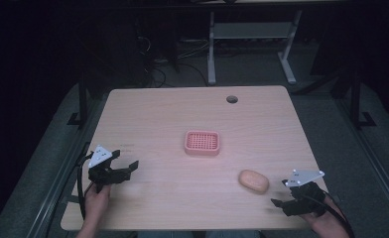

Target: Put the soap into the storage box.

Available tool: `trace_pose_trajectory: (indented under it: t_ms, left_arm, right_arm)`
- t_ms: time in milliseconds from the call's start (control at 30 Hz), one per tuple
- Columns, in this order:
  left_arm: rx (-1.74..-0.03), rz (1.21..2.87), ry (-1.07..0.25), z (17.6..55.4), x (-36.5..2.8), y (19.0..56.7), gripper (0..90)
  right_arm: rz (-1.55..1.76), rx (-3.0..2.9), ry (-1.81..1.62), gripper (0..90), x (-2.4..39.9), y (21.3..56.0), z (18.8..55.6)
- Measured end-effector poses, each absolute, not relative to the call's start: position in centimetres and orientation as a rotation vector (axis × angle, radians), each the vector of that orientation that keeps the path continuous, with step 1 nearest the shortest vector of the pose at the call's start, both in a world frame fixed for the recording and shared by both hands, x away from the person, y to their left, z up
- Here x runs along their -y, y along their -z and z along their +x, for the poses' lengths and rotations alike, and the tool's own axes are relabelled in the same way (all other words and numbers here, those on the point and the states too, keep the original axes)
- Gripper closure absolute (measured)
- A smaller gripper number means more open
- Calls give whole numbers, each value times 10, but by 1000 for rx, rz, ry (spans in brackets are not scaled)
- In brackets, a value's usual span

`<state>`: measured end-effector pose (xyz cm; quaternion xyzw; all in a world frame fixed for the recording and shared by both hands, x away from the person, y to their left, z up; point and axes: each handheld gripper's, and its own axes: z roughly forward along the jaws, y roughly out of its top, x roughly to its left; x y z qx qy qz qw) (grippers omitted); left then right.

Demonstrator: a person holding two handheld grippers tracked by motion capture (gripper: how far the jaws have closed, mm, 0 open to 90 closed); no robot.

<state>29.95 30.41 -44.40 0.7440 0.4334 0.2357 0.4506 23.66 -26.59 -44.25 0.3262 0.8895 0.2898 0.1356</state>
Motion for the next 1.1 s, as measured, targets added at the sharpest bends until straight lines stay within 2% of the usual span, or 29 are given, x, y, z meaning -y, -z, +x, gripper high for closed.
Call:
trace_pose_trajectory:
  t_ms: [1100]
  left_arm:
    - [-1064, 1837, -580, 298, -304, 444, 143]
  right_arm:
    - [752, -2694, -723, 250, 225, 415, 271]
